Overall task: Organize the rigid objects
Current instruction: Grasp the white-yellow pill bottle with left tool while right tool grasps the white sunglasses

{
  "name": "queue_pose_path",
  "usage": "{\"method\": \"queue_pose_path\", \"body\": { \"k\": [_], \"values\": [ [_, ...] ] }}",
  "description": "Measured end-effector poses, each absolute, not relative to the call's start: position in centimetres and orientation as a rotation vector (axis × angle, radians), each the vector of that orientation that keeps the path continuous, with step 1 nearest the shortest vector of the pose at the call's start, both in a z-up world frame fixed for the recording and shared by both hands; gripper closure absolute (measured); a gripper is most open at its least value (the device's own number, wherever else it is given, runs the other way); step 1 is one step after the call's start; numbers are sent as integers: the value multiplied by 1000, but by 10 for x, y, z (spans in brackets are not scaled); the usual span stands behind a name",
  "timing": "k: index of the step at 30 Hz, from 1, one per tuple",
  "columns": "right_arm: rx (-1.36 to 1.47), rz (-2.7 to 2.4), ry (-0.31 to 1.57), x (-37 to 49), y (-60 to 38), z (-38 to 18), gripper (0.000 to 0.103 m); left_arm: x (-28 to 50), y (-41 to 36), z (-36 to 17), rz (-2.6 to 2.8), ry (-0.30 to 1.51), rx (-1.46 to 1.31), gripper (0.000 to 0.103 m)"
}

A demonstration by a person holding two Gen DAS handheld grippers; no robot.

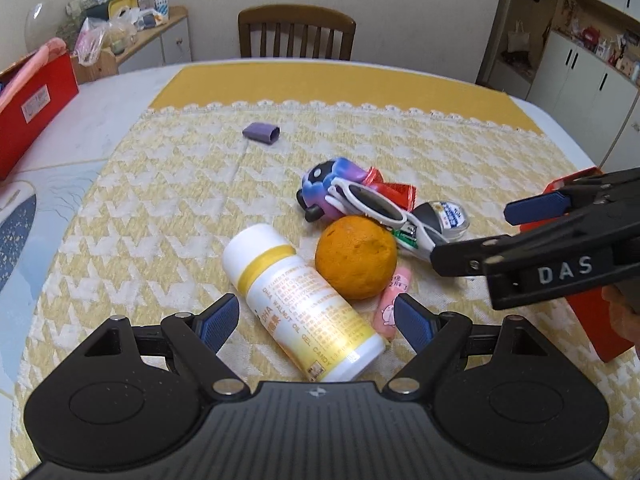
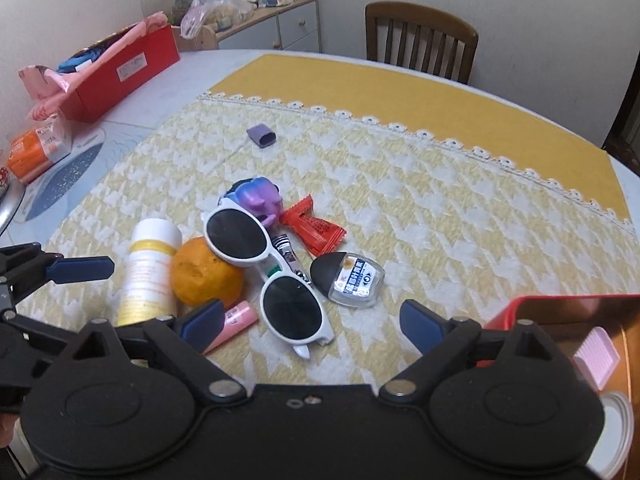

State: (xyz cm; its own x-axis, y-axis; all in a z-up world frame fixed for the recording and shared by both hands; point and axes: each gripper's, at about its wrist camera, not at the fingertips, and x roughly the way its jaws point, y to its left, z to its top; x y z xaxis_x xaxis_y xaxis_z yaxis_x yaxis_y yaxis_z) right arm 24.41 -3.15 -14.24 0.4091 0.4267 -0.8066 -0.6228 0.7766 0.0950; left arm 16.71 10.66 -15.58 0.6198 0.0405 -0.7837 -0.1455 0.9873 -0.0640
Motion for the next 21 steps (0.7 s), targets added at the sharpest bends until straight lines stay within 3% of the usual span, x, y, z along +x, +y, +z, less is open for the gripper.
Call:
{"method": "queue_pose_path", "body": {
  "k": [15,21],
  "values": [
    [-229,703,988,264,-13,-162,25,180,122,-168,106,939,-220,20],
    [-212,701,989,265,-15,-163,36,179,125,-172,119,955,-223,32]
  ]
}}
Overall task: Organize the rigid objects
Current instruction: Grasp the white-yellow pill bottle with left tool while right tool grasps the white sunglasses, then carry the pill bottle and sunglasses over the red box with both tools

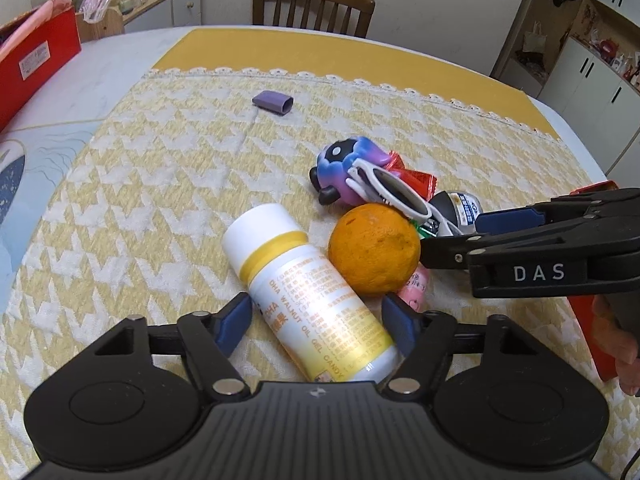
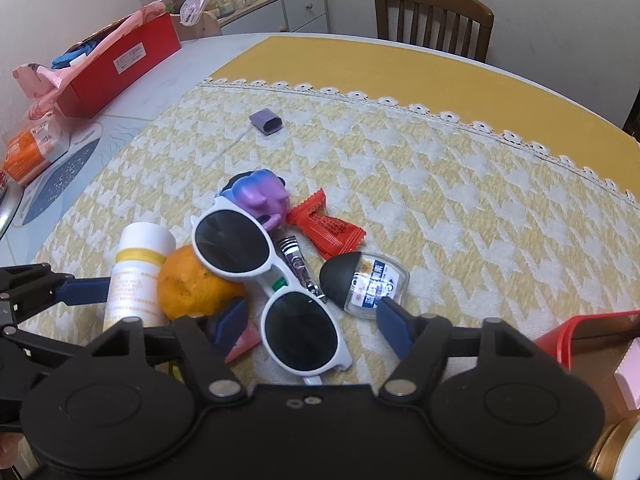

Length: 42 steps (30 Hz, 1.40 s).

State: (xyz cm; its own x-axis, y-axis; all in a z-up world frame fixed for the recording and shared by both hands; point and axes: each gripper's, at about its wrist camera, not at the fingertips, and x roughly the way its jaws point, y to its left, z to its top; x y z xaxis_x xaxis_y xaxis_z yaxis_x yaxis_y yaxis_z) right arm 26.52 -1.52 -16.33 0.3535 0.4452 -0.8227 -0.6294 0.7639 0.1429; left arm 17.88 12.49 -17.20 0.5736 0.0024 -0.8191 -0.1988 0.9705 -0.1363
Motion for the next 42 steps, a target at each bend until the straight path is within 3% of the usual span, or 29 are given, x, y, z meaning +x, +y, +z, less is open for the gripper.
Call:
{"method": "queue_pose_path", "body": {
  "k": [3,8,11,12,14,17,22,42],
  "values": [
    [-219,702,993,262,-15,-164,44,177,125,-171,121,953,-234,35],
    [-226,687,989,258,-16,-165,61,177,126,-170,135,960,-234,50],
    [-237,683,978,254,-16,-164,63,176,131,-171,143,964,-252,57],
    [-238,681,972,253,-17,-163,65,176,132,-171,145,962,-250,57],
    [-233,672,957,250,-18,-161,81,175,134,-171,151,957,-243,58],
    [-236,657,958,247,-19,-159,85,173,137,-171,159,952,-248,58],
    [-247,637,936,240,-25,-155,101,166,141,-170,182,945,-255,59],
    [-118,592,863,203,-82,-103,101,141,140,-124,150,890,-324,59]
  ]
}}
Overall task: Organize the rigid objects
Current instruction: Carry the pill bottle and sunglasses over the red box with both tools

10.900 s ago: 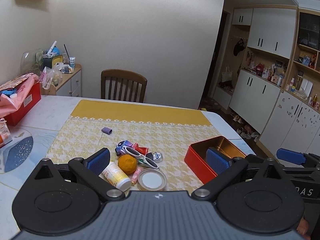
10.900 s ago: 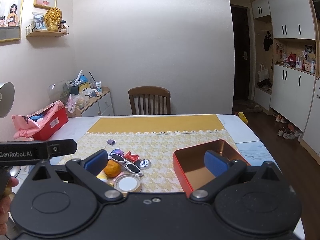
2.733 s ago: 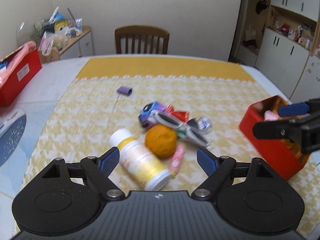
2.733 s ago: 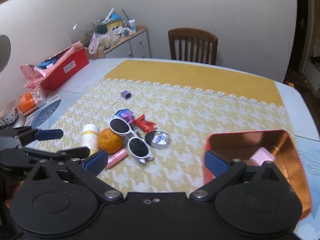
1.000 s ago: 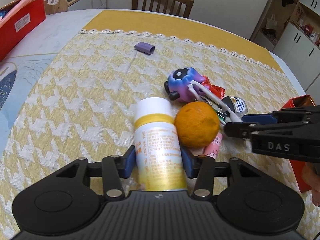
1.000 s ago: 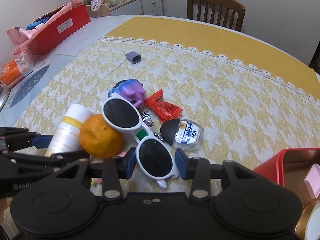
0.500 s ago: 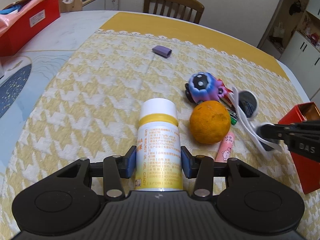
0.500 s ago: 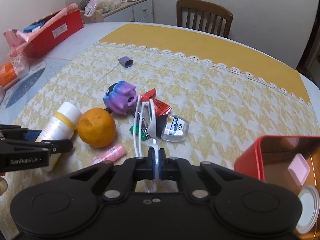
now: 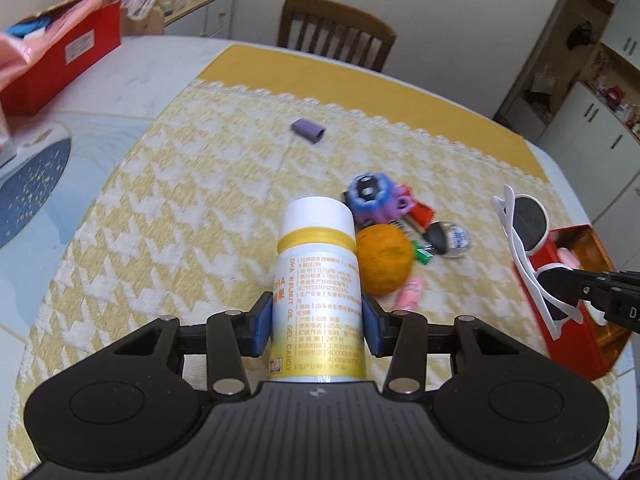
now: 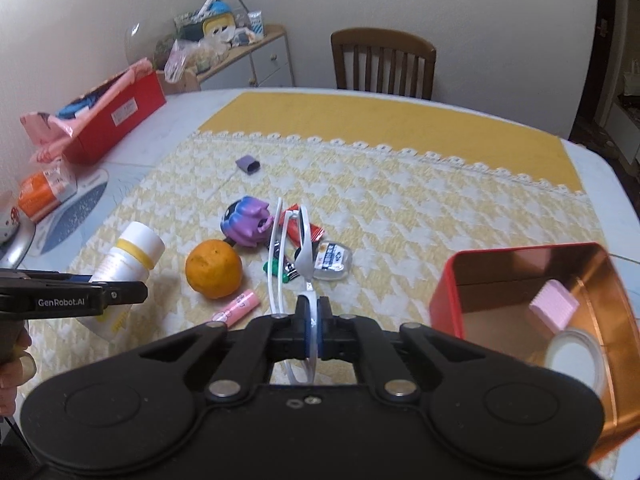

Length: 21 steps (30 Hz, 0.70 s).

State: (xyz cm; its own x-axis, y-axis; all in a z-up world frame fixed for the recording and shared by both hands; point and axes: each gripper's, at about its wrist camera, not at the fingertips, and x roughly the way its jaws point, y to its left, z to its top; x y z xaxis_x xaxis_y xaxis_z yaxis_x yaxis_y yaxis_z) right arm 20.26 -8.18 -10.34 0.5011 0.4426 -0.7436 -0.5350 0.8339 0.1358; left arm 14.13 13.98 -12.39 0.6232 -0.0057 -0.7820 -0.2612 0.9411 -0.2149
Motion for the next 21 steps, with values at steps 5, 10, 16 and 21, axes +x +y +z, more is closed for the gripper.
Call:
{"method": "queue_pose_path", "body": {
  "k": [5,10,16,21],
  "values": [
    [-88,570,845,195,-100,-90,101,142,121,-108,85,872,-314,59],
    [-55,543,826,192,-123,-81,101,151,92,-97,9,858,-284,59],
    [-19,481,820,193,-157,-80,101,165,55,-91,-78,851,-252,59],
    [-3,424,820,195,-188,-83,101,182,22,-102,-144,881,-221,60]
  ]
}}
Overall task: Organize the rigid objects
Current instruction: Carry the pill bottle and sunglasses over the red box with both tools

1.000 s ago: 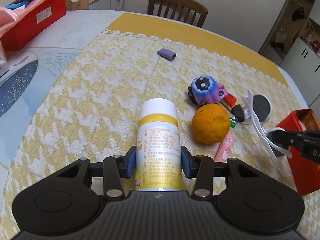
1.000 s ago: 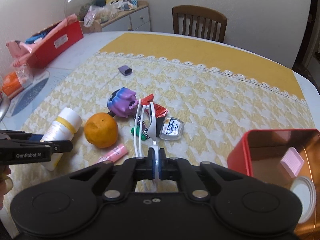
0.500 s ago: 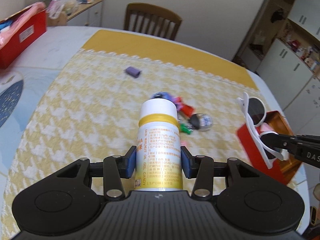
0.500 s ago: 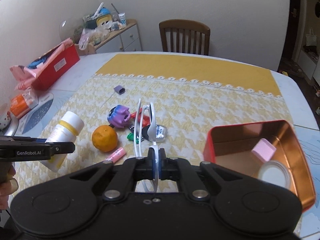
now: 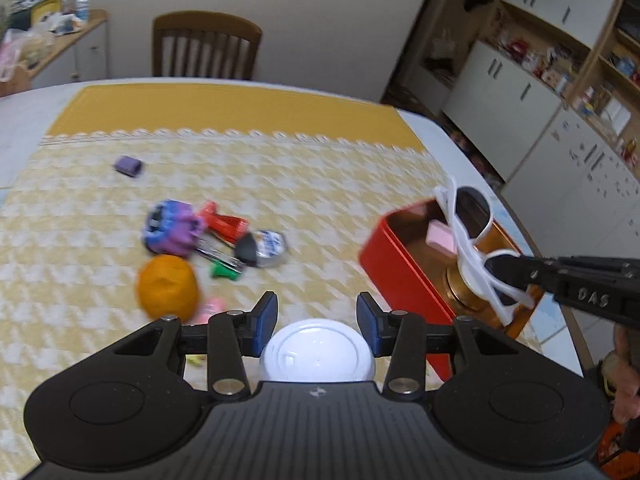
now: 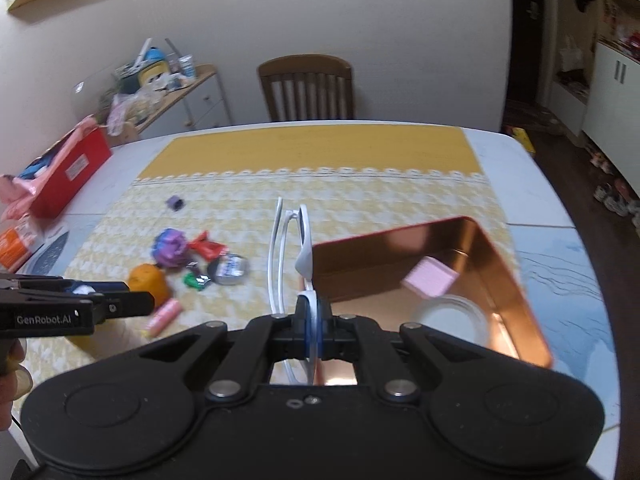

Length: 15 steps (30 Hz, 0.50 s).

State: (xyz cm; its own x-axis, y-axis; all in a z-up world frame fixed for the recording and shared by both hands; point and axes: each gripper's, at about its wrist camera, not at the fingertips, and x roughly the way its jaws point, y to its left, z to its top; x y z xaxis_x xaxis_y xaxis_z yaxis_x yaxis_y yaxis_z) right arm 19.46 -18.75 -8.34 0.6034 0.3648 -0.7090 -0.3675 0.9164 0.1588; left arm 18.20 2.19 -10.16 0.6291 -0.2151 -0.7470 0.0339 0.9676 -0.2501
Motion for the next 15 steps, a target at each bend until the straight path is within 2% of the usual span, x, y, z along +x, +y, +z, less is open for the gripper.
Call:
{"method": "queue_pose_path", "body": {
  "k": [6,15],
  "values": [
    [28,372,825,194,-222,-89,101,188,8,-103,-153,893,-223,62],
    [-1,320,820,203,-255,-91,101,207,-29,-62,-236,819,-212,63]
  ]
}}
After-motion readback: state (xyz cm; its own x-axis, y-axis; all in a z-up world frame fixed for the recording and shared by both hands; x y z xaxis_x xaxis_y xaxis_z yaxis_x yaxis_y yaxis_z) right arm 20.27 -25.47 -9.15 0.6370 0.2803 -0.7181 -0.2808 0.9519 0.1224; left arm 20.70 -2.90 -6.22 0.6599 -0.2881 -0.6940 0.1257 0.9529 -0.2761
